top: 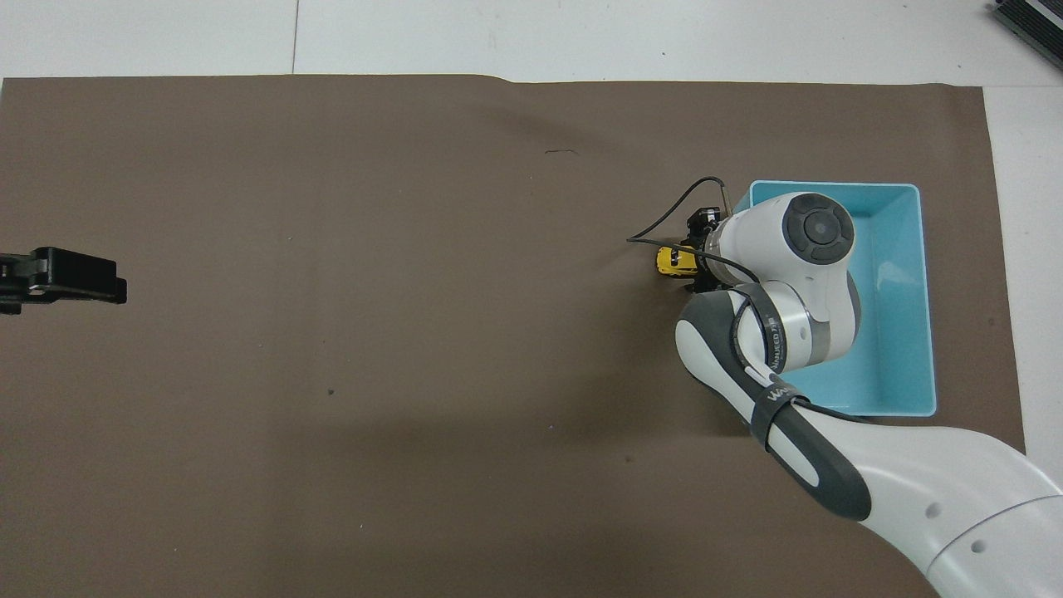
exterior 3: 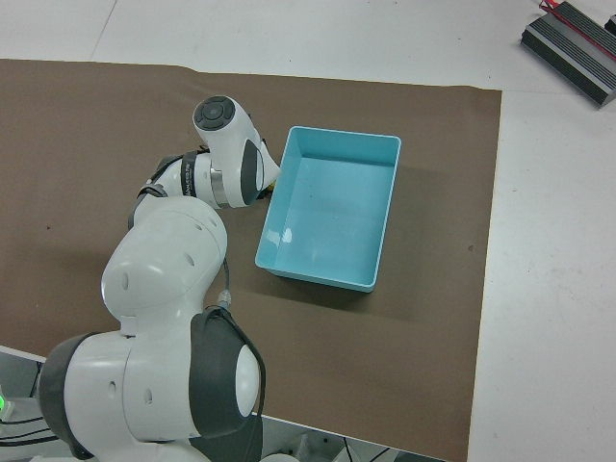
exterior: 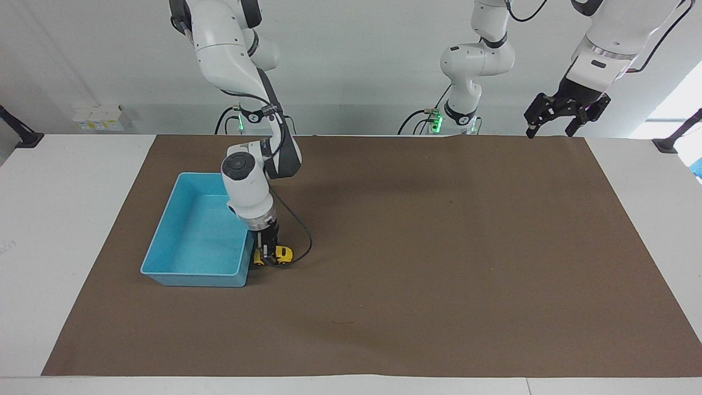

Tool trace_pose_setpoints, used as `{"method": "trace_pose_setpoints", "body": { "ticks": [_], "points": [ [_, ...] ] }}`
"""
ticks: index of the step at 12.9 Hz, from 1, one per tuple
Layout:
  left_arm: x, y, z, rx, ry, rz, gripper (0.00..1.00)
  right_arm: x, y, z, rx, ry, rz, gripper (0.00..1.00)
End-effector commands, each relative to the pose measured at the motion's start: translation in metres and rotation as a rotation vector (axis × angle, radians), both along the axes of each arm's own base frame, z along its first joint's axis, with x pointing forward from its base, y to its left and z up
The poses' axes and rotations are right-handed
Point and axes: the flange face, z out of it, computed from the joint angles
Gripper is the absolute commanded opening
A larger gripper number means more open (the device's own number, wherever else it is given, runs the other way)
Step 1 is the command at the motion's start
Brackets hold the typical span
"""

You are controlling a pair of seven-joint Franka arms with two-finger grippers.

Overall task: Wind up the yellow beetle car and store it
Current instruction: 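Lower the right gripper onto the yellow car beside the bin, then close the right gripper on the car and lift it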

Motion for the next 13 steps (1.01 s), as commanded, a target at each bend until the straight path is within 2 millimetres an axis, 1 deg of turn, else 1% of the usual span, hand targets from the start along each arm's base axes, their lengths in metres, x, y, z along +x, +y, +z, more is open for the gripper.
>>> {"method": "trace_pose_setpoints", "body": {
  "ticks": [1, 2, 5, 6, 8, 10, 13],
  "points": [
    [-0.007, -0.003, 0.004, -0.009, 0.006, -0.011, 1.0, 0.002, 0.005, 0.012, 0.008, -0.006, 0.0, 0.0],
    [-0.007, -0.003, 0.004, -0.009, 0.006, -0.011, 1.0, 0.004, 0.005, 0.016, 0.006, 0.003, 0.002, 0.0],
    [-0.008, -0.004, 0.004, -0.009, 0.006, -0.014, 1.0, 0.009, 0.006, 0.04, 0.005, 0.029, 0.002, 0.0],
    [-0.008, -0.009, 0.004, -0.009, 0.006, -0.023, 1.0, 0.01, 0.006, 0.05, 0.004, 0.032, 0.004, 0.0],
    [-0.008, -0.012, 0.004, -0.009, 0.006, -0.029, 1.0, 0.008, 0.008, 0.067, 0.003, 0.03, 0.007, 0.0],
    [-0.009, -0.014, 0.004, -0.009, 0.006, -0.034, 1.0, 0.005, 0.016, 0.085, 0.006, 0.036, 0.02, 0.0],
    [-0.008, -0.012, 0.004, -0.009, 0.006, -0.029, 1.0, -0.002, 0.015, 0.114, 0.012, 0.032, 0.021, 0.0]
  ]
}}
